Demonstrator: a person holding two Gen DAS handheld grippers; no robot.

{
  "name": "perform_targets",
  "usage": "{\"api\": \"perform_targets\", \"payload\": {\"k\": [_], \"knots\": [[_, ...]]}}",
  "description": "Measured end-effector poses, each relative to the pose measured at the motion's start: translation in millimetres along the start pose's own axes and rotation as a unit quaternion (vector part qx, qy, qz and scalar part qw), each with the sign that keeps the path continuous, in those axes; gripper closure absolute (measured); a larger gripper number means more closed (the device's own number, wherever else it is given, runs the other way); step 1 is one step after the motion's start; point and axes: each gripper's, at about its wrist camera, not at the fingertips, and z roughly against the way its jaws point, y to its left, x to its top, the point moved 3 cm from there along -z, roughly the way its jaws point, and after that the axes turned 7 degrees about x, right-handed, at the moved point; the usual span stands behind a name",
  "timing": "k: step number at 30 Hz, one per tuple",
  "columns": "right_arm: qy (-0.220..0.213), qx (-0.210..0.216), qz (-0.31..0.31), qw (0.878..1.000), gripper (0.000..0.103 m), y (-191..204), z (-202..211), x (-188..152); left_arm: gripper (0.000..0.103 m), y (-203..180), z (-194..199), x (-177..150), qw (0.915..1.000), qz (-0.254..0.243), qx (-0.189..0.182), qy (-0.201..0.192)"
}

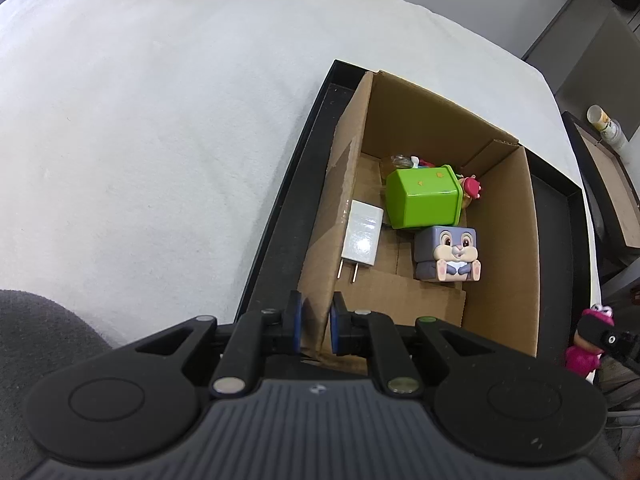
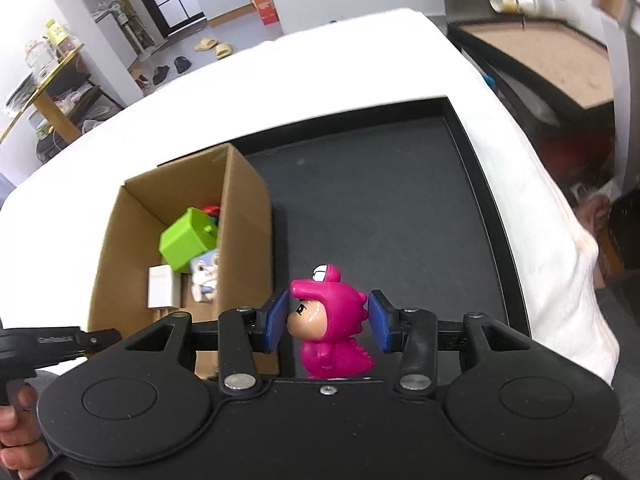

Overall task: Organize rigid objects
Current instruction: 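Lift the pink figure with the right gripper and carry it over the box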

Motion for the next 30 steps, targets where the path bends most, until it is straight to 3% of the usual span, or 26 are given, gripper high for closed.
{"api": "perform_targets", "payload": {"k": [16,30], "knots": [[-0.041,0.006,0.085,0.996,0.06,79.0,20.6,15.6,0.09,12.8,1.6,-2.2,0.9995,0.012,-0.029,-0.002],[-0.021,0.038,0.138,0.989,0.059,136.2,-8.4,31.9,0.088,21.1,1.5,-5.4,0.9979,0.032,-0.056,-0.005]]}}
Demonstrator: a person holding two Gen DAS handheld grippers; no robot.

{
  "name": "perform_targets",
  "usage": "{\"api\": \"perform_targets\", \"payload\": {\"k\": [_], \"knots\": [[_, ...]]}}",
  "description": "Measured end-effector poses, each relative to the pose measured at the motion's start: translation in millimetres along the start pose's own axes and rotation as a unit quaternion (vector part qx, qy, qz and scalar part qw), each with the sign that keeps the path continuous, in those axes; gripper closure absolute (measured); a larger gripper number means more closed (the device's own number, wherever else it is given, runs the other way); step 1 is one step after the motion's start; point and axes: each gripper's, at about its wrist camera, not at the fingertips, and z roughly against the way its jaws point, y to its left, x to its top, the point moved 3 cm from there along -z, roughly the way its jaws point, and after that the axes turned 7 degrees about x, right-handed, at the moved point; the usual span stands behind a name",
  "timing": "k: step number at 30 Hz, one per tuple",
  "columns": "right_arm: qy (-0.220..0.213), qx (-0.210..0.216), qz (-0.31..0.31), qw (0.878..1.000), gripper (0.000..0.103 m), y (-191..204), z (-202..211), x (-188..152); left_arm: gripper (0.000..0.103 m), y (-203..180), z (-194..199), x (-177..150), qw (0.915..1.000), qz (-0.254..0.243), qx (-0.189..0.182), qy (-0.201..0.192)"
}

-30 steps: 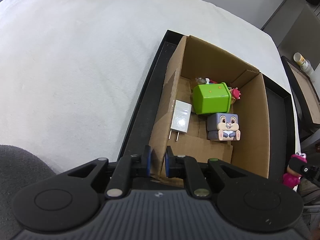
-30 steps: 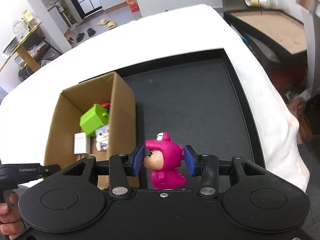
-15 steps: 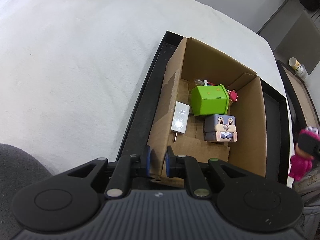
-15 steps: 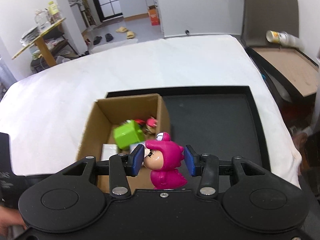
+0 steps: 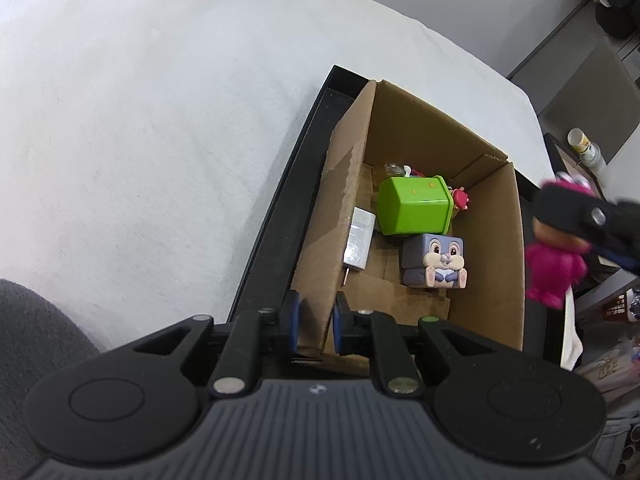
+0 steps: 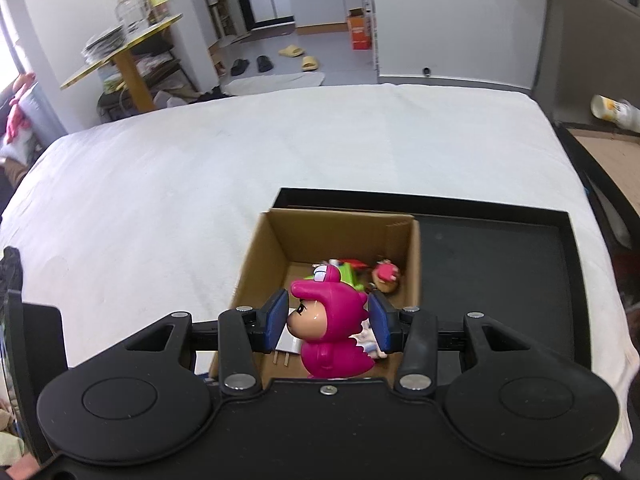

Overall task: Organize rigid objects
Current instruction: 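Lift the pink figure with the right gripper and carry it over the box, then open the right gripper to drop the pink figure into the box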

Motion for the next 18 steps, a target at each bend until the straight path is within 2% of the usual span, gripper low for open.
{"api": "perform_targets", "payload": {"k": [11,18], "knots": [[0.008,0.023,0.038,0.999,0.059,26.6,-31.3,27.2,0.087,5.9,-1.6,2.4,0.9998,0.007,-0.017,0.01],[-0.006,0.036,0.024,0.999,0.058,25.3,-40.2,35.4,0.087,6.2,-2.4,2.6,0.9997,0.005,-0.018,0.014]]}}
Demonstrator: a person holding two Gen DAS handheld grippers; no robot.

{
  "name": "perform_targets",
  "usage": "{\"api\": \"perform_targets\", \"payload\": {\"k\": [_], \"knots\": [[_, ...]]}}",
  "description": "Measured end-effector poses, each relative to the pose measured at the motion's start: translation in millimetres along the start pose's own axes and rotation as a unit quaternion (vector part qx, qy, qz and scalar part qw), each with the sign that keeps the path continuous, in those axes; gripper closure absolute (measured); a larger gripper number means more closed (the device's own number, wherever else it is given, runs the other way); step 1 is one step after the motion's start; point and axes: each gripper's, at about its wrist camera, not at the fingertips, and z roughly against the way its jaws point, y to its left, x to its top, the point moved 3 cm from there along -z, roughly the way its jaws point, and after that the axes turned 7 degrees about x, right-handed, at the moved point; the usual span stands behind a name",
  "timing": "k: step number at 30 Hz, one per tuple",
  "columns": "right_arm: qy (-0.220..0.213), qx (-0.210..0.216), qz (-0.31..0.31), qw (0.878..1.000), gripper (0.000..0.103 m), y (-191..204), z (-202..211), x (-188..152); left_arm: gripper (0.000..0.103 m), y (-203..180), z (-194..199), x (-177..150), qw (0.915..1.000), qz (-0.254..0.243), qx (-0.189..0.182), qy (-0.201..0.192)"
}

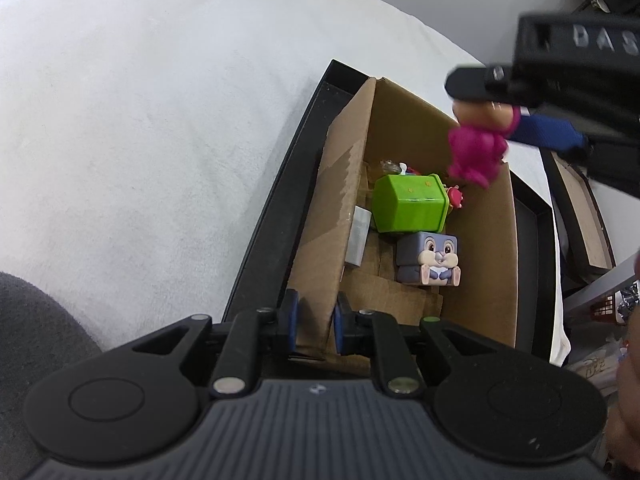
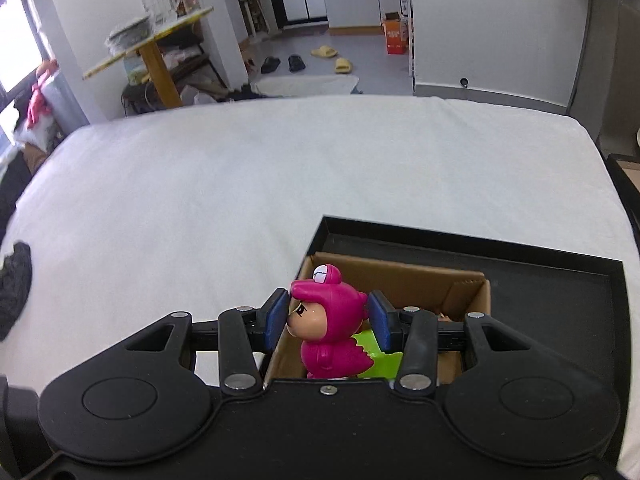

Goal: Organize rigid objects

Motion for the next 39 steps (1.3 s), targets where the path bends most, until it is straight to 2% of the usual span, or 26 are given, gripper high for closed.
{"api": "perform_targets", "payload": {"k": [3,7,23,27,39], "knots": [[-0.008,0.004,-0.014,1.0,0.054,-4.3,-1.8,3.4,0.087,0.6,-0.9,0.6,1.0,0.003,-0.001,0.001],[-0.003,0.004,-0.028,1.0,0.054,-8.9,-3.2,-0.3,0.087,3.3,1.2,-0.4,1.0,0.004,-0.003,0.002],[0.023,-0.016,-0.044,0.999,0.047,-29.0,32.8,-34.6,0.087,0.9,2.4,-0.9,1.0,-0.006,0.002,0.0],[0.021,-0.023,-0.047,0.998,0.042,-34.8,42.7,-39.4,0.087,-1.6,2.0,-0.3,0.9999,-0.009,0.008,0.0],[0.003,-0.047,-0.08,0.996,0.039,-66.6,69.8,-57.4,0.087,-5.1,3.0,3.8,0.9994,-0.025,0.023,-0.009]]}}
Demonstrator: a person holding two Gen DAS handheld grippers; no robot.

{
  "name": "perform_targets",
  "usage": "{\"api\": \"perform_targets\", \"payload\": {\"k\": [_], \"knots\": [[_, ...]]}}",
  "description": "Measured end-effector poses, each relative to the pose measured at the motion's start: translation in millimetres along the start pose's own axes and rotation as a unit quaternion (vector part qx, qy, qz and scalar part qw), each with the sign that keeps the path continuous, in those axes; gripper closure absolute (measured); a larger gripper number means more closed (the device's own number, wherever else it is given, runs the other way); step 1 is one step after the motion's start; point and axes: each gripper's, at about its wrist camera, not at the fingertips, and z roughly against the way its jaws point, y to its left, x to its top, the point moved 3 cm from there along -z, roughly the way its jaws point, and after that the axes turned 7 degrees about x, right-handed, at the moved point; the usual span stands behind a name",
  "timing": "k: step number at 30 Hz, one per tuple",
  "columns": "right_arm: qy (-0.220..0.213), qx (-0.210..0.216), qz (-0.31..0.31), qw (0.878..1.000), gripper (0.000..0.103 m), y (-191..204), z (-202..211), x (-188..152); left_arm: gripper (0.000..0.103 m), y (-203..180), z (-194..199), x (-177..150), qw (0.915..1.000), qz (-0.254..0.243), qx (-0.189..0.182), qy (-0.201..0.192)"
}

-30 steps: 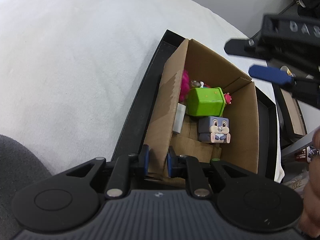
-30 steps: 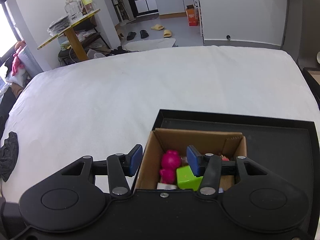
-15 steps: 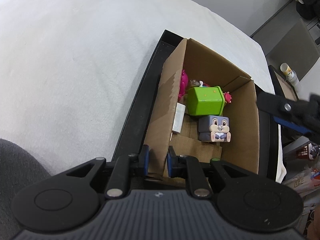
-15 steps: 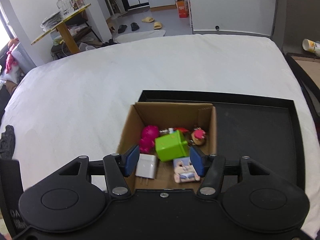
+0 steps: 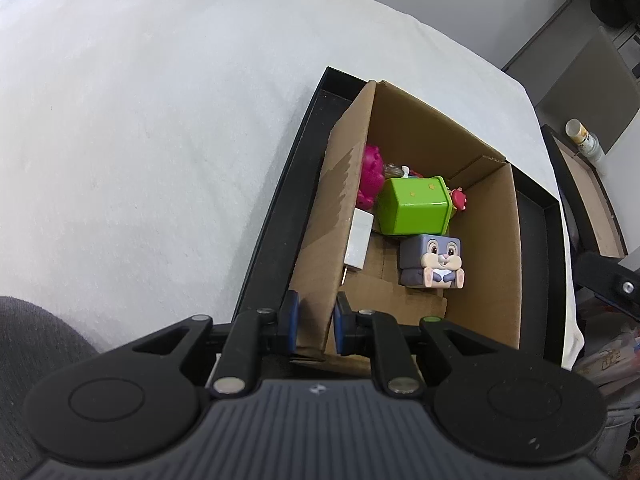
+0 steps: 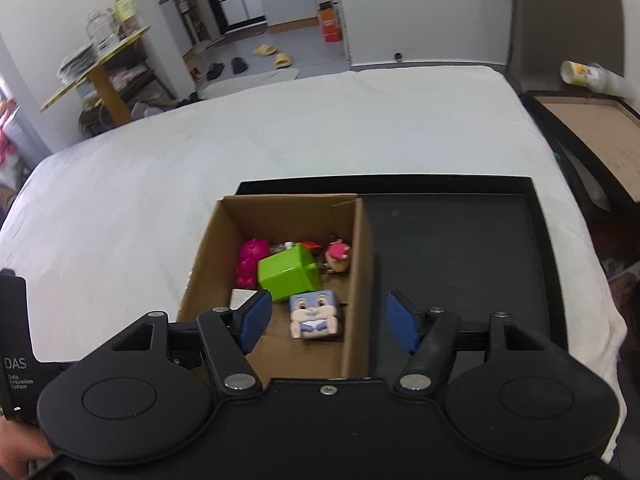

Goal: Organize rigid objects

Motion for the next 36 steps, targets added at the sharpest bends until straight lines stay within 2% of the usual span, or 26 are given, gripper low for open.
{"api": "perform_targets", "payload": {"k": [5,8,17,22,25,28,30,34,36], "knots": [[-0.009,-0.003,-0.017,1.0,0.038,-11.8,8.5,-5.3,0.087,-2.5,1.0,-0.6,1.0,-0.002,0.007,0.004],[-0.015,-0.003,-0.023,1.0,0.034,-16.5,13.4,-8.5,0.087,-4.9,2.5,0.3,0.9999,-0.006,0.011,0.009],[-0.037,0.001,-0.048,0.998,0.026,-30.0,30.4,-13.8,0.087,-13.6,30.6,3.5,0.9994,-0.027,0.015,-0.016],[-0.053,-0.001,-0.049,0.997,0.015,-32.8,45.3,-18.7,0.086,-17.7,49.2,0.9,0.9992,-0.033,0.009,-0.022],[-0.064,-0.001,-0.05,0.997,0.008,-34.7,55.5,-20.7,0.079,-21.7,61.6,-2.0,0.9988,-0.04,0.004,-0.028],[-0.074,-0.002,-0.053,0.996,0.0,-35.6,63.8,-21.7,0.062,-25.8,74.3,-5.8,0.998,-0.049,0.006,-0.041],[-0.076,-0.004,-0.057,0.996,0.0,-37.7,68.0,-23.4,0.054,-27.0,82.3,-9.1,0.9975,-0.051,0.009,-0.049],[-0.077,0.0,-0.064,0.995,0.0,-39.0,74.8,-28.8,0.046,-28.4,97.7,-14.6,0.9969,-0.055,0.002,-0.057],[-0.079,0.001,-0.064,0.995,0.0,-38.3,77.9,-31.7,0.037,-29.0,105.0,-16.6,0.9964,-0.058,0.003,-0.062]]}}
